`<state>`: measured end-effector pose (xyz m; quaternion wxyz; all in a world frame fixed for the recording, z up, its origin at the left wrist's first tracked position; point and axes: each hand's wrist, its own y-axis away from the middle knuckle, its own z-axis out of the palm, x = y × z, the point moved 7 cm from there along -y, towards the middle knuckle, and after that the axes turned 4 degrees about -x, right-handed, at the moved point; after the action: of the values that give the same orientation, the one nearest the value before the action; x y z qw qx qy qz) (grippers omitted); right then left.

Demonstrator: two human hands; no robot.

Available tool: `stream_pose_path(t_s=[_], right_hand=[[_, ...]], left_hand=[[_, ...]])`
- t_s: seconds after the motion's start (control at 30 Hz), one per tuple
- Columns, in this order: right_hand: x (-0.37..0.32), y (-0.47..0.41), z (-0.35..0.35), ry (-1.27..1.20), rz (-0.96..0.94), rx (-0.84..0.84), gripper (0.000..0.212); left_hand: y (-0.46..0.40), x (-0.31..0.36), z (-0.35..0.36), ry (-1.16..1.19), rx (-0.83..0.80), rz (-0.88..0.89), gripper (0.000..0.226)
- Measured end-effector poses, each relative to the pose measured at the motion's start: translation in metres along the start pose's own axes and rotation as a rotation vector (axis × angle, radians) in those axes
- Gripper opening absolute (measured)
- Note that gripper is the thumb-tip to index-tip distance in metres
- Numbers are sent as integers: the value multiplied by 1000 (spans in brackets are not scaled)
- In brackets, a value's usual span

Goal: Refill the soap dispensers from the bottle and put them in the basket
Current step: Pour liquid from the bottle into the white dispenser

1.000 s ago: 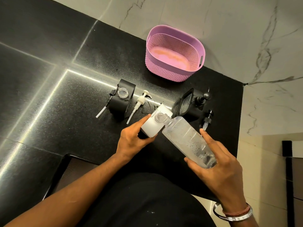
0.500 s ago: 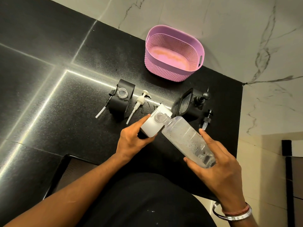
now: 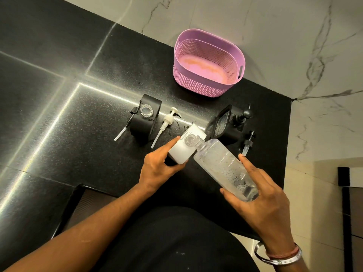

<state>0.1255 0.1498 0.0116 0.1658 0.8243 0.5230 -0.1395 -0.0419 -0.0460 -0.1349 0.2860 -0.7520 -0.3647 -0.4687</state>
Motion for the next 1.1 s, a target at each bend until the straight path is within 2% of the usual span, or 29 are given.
stream_pose_path(t_s=[1.1], right_hand=[[-2,1,-1,-2,9,-1,98]], left_hand=[[0,2,-2,9,20,-6,77]])
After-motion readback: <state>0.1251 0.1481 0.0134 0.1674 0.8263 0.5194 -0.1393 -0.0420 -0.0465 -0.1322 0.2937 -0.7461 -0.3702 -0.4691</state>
